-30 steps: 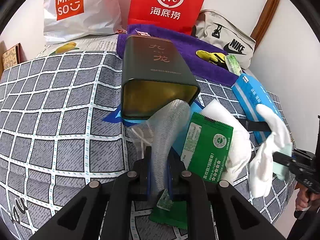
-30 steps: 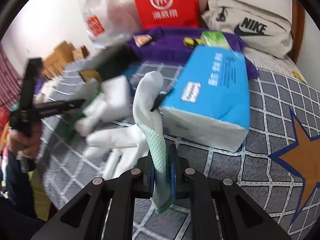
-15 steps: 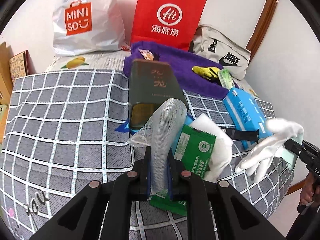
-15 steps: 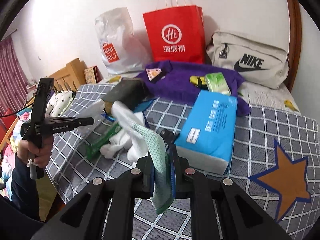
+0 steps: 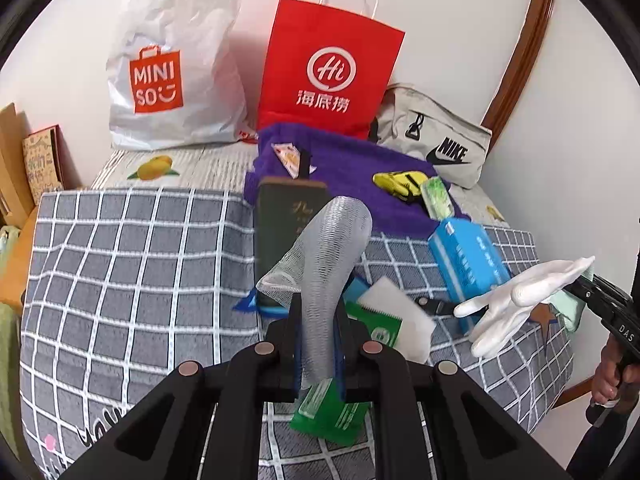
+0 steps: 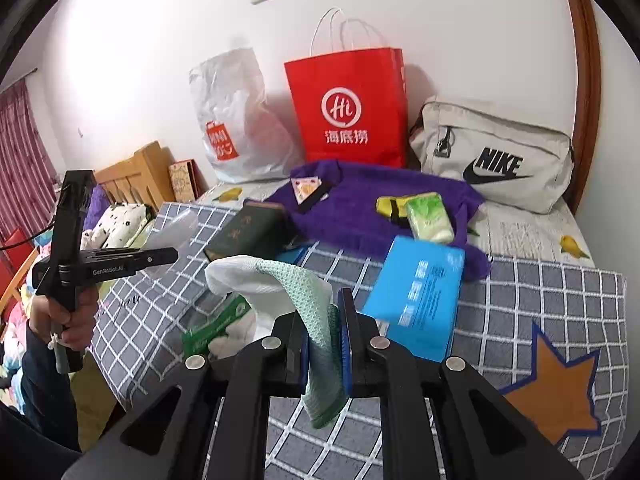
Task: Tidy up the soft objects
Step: 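Carry the mesh bag and mint green cloth over the purple towel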
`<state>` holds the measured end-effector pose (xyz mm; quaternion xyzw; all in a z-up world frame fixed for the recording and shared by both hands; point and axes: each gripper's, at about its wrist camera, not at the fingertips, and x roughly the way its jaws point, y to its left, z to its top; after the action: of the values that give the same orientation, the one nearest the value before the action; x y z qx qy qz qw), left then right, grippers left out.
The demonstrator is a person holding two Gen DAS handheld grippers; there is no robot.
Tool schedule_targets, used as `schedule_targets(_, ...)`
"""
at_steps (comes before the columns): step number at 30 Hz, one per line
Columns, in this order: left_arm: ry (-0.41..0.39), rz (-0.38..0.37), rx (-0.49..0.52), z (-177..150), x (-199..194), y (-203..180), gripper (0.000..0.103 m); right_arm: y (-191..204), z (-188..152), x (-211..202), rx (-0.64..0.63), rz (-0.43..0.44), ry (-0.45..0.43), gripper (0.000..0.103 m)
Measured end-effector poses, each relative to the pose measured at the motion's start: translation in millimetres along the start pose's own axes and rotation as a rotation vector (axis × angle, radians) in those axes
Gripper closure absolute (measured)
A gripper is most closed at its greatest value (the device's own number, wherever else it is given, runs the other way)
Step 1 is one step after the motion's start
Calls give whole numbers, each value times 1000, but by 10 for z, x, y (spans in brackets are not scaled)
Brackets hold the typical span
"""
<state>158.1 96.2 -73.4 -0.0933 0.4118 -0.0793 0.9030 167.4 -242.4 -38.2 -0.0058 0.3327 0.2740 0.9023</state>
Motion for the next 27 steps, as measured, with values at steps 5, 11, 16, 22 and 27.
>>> schedule_targets(5,-6,1,0,184,18,-41,91,-48,199,28,-6,-1,-13,91)
schedule_targets(11,-2,12,16,422,125,-86,91,-139,475,148,-8,0,-27,91)
schedule_targets(16,-2,21,20,621,218,-98,91,-229,732,286,-9,0,-39,91)
schedule_targets(22,-10,27,21,921,359,-82,91,-365,1080,508,-30,-5,-66,91)
schedule_targets(27,-7,37,31,1154,508,-59,91,-563,1349,725,2,-37,-88,90)
